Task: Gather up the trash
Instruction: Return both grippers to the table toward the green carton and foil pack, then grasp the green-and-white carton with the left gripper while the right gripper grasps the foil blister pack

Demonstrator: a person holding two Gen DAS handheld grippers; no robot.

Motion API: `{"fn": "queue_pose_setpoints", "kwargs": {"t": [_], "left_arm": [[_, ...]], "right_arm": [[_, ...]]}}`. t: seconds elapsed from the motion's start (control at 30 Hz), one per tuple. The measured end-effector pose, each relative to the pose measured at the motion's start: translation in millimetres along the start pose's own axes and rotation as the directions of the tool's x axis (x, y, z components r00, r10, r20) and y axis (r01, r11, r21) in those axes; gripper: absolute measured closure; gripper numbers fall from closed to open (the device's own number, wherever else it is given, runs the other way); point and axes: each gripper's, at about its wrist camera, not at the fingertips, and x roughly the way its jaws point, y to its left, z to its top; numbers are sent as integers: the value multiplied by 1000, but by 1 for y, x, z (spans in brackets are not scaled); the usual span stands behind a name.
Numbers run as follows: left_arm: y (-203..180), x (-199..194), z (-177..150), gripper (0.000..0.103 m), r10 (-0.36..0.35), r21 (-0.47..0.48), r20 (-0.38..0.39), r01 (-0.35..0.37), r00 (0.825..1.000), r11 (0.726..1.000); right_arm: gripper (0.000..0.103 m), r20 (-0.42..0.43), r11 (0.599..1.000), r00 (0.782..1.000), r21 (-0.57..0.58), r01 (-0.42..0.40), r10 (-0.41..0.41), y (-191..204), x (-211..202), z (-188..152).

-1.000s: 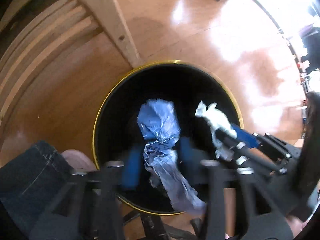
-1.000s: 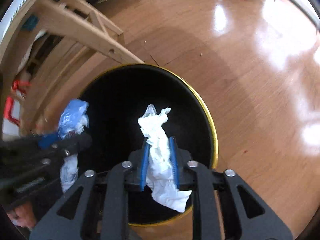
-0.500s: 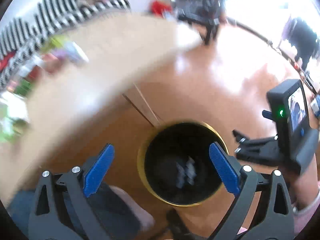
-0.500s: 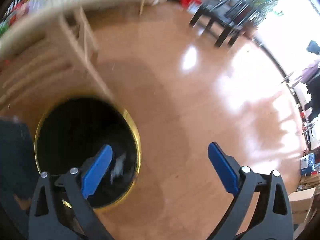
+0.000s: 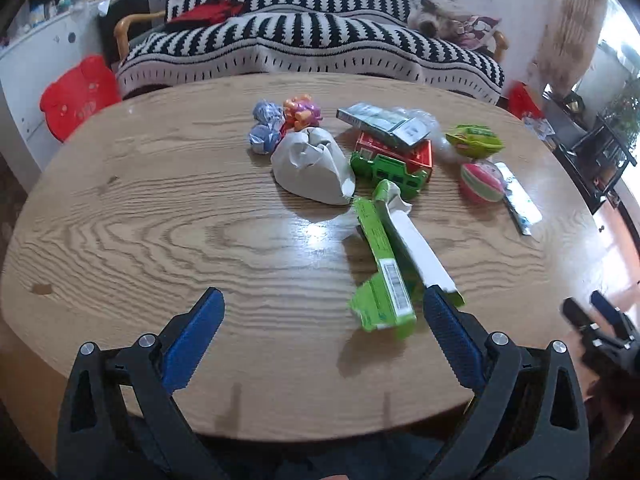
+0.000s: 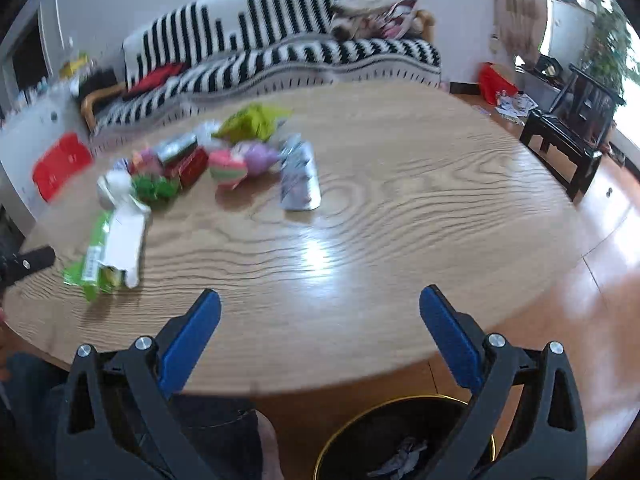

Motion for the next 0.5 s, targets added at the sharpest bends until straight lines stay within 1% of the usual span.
{"fn": "queue_pose_setpoints", "kwargs": {"t": [0.07, 0.13, 0.17, 0.2, 0.23, 0.3, 0.33, 0.37, 0.4, 0.43, 0.47, 0.5], "left_arm": [[-14, 9, -1, 7, -17, 22, -2, 17, 1000, 1000], [-28, 19, 1, 7, -28, 74, -5, 29, 1000, 997], [-39, 30, 3, 7, -10, 120, 2, 10, 1000, 993], [-47, 40, 5, 7, 14, 156, -2, -14, 1000, 988], [-49, 45, 6, 7, 26, 170, -12, -23, 1000, 985], [-51, 64, 6, 6, 27, 187, -59, -15, 998, 982], [-47, 73, 7, 6, -21, 174, -95, 37, 995, 984], [-40, 75, 8, 6, -69, 140, -105, 83, 992, 987], [-31, 79, 9, 5, -100, 94, -122, 112, 987, 989], [-27, 80, 10, 5, -107, 79, -99, 115, 989, 990], [-25, 82, 11, 5, -84, 83, -94, 91, 992, 992], [-24, 83, 11, 5, -77, 93, -83, 84, 994, 992]], "right_arm": [[7, -27, 1000, 1000, 6, 17, -17, 3, 15, 3], [7, -54, 1000, 998, 8, 21, -20, 9, 40, 2], [7, -77, 1000, 997, 1, 28, -28, 10, 49, 4], [5, -80, 998, 995, -30, 57, -59, 16, 57, 6], [5, -77, 995, 994, -61, 77, -82, 23, 66, 7], [5, -58, 995, 996, -80, 65, -70, 29, 75, 13], [5, -62, 995, 996, -77, 66, -71, 31, 80, 18], [5, -72, 995, 995, -75, 67, -73, 33, 84, 24], [5, -80, 995, 994, -78, 65, -71, 35, 89, 28], [5, -91, 995, 994, -85, 59, -66, 37, 94, 35], [5, -98, 994, 993, -93, 51, -60, 39, 99, 40], [5, -105, 994, 993, -102, 43, -54, 42, 105, 47]]}}
